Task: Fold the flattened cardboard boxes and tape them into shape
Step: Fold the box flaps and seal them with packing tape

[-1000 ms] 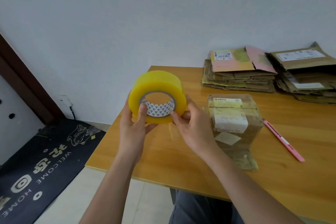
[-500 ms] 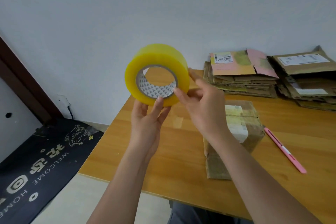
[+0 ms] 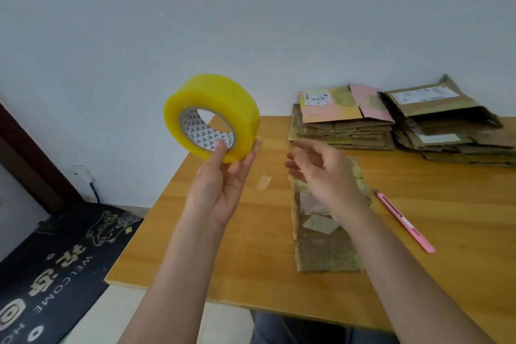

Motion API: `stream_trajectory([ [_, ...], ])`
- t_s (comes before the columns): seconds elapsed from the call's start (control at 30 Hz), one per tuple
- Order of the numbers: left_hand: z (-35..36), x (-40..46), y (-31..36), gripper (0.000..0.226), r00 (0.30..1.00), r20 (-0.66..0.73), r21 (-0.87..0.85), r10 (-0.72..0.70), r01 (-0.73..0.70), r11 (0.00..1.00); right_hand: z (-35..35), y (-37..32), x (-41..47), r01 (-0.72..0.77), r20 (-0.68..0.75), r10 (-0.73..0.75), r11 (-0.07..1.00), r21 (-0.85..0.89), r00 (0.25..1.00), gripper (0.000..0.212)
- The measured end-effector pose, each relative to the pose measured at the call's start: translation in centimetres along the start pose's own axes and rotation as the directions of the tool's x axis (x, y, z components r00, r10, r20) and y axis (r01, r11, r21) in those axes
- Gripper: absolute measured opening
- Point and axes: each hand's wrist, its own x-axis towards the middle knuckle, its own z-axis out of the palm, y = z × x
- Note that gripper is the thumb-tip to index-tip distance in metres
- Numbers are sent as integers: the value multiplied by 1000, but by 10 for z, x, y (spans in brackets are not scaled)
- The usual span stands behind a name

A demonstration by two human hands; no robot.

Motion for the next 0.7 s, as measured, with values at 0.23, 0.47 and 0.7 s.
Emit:
stream_trajectory([
  [0.23, 36, -13, -6, 33, 993, 97, -102, -67, 77, 992, -12, -9, -19, -209, 92, 205, 977, 39, 974, 52],
  [0.47, 73, -23, -30, 35, 978, 173, -133, -113, 137, 982, -29, -19, -26, -448, 271, 363, 799, 403, 892, 61],
  [0.7, 82, -22, -61, 25, 972, 162, -58, -168, 179, 982, -57, -9, -22, -317, 148, 282, 794, 518, 948, 19],
])
